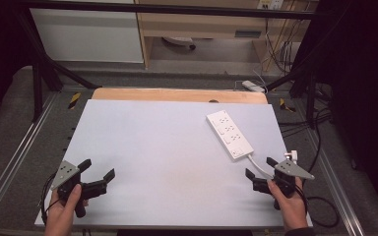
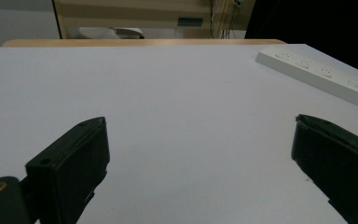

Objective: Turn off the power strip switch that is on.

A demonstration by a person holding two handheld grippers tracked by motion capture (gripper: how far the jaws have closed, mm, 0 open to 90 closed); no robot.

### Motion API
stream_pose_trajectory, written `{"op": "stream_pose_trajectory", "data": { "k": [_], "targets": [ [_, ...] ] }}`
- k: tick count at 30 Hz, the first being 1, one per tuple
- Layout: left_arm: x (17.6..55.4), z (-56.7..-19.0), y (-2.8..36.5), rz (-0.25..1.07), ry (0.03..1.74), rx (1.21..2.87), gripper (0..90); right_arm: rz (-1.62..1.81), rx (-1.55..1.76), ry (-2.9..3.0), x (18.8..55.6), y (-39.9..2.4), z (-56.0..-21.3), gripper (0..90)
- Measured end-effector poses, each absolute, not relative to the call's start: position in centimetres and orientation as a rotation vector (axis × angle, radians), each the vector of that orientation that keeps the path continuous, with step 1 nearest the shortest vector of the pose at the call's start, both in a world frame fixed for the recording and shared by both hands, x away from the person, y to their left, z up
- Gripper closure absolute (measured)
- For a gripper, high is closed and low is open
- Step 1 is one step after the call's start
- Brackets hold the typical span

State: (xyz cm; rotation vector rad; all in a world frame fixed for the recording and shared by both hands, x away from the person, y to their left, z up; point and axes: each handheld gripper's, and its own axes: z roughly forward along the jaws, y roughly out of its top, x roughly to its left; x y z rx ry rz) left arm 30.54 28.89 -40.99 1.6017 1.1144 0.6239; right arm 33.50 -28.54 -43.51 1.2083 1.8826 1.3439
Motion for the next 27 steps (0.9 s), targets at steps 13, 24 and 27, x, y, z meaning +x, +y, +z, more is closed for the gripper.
{"op": "stream_pose_trajectory", "data": {
  "k": [13,24,27],
  "targets": [
    [30.56,-41.04,28.7,0.62,1.101,1.619,4.5,1.376,1.2,1.854,33.27,-28.56,-43.02,3.8],
    [30.58,-41.01,28.65,0.622,1.107,1.616,4.5,1.354,1.218,1.828,33.29,-28.38,-42.6,2.1],
    [30.58,-41.04,28.63,0.622,1.105,1.618,4.5,1.354,1.262,1.822,33.44,-28.44,-42.56,2.2]
  ]
}}
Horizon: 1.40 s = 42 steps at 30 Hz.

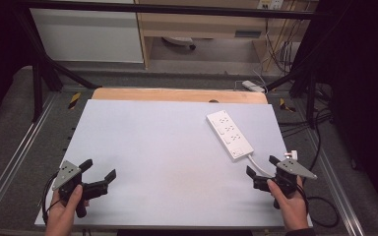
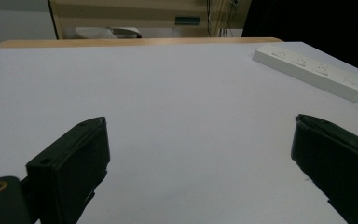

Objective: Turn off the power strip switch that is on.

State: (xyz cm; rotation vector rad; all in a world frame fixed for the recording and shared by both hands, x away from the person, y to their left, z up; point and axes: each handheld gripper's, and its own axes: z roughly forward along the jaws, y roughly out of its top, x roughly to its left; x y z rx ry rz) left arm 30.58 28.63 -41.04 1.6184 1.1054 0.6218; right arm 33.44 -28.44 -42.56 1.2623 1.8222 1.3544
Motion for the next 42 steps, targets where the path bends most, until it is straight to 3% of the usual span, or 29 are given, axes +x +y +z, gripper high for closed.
{"op": "stream_pose_trajectory", "data": {
  "k": [42],
  "targets": [
    [30.6,-41.2,28.5,0.617,1.112,1.646,4.5,1.386,1.199,1.806,34.8,-26.4,-37.0,2.6]
  ]
}}
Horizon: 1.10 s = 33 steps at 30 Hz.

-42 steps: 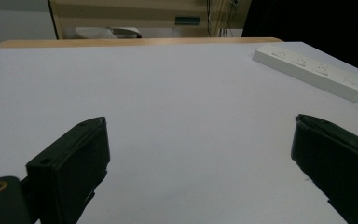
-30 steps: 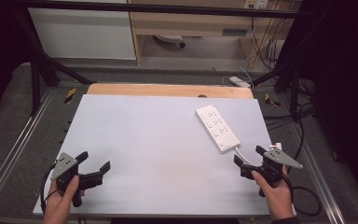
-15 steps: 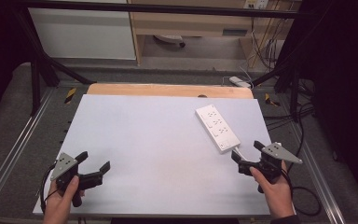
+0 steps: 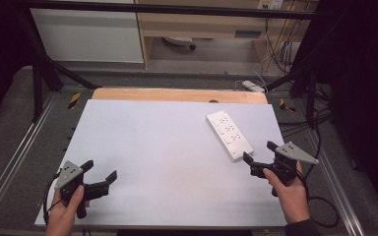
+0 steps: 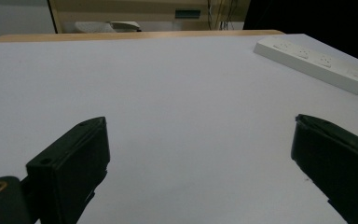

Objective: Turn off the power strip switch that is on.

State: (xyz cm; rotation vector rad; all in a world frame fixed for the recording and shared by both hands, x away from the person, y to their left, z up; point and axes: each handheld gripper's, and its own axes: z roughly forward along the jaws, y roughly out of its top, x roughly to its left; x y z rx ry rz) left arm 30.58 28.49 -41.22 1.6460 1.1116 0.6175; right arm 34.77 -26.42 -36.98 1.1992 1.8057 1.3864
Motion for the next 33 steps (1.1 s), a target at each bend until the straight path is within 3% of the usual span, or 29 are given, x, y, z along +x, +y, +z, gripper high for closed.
{"op": "stream_pose_trajectory", "data": {
  "k": [33],
  "targets": [
    [30.6,-41.4,28.3,0.608,1.101,1.67,4.5,1.317,1.22,1.836,41.3,-25.3,-34.7,4.0]
  ]
}}
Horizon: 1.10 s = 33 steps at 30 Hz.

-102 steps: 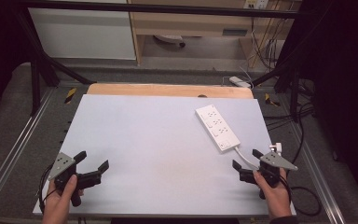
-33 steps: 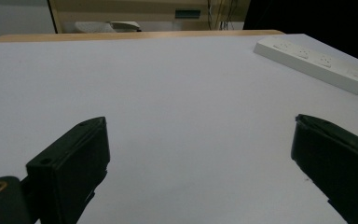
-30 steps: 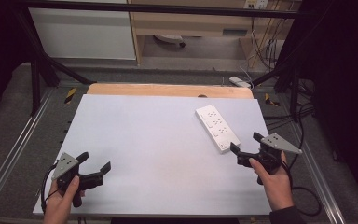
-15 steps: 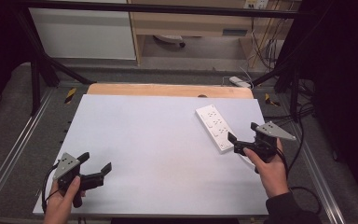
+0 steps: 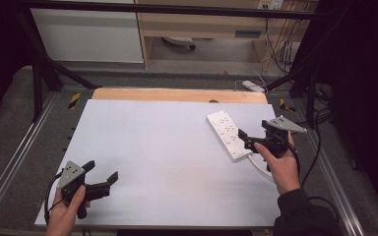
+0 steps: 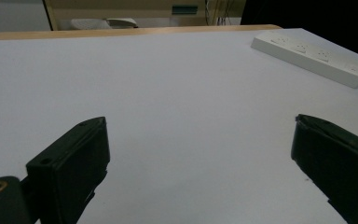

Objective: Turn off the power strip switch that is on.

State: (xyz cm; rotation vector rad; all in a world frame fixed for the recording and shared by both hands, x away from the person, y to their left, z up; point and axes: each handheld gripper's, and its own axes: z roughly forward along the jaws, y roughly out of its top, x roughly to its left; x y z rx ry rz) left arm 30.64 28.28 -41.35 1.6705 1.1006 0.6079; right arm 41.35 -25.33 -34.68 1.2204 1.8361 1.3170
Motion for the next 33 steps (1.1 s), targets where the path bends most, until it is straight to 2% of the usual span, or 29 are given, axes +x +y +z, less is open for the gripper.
{"op": "stream_pose_trajectory", "data": {
  "k": [33],
  "targets": [
    [30.7,-41.5,28.1,0.607,1.092,1.693,4.5,1.211,1.216,1.888,45.8,-23.4,-33.6,6.0]
  ]
}}
